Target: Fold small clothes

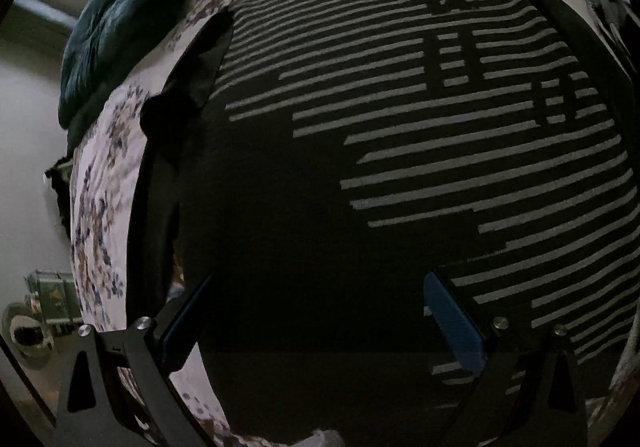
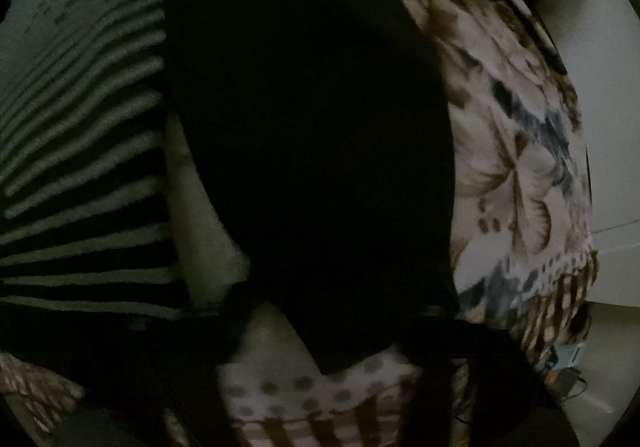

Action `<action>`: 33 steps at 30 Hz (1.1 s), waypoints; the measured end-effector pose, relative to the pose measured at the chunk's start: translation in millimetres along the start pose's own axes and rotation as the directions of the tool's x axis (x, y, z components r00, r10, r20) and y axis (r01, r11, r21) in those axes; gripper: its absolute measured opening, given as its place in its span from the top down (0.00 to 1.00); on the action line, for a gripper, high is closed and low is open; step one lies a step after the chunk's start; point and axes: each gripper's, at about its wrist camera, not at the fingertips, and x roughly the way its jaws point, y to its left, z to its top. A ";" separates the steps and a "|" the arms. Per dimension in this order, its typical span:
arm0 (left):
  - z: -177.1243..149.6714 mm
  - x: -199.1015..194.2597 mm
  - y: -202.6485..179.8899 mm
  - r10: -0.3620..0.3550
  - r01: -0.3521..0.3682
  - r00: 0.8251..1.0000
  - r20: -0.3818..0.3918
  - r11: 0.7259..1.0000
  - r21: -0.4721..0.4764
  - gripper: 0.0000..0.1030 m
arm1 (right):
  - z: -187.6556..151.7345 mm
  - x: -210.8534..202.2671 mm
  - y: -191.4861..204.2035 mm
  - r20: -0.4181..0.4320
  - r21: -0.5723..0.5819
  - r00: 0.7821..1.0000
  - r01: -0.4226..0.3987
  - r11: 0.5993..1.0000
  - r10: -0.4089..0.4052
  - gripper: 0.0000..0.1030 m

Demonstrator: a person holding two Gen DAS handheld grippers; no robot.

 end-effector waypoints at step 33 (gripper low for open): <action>57.9 17.9 -16.8 -0.035 0.037 0.999 0.030 0.996 -0.081 0.00 | 39.5 21.6 -252.5 0.390 0.839 0.896 -0.441 0.319 0.213 0.91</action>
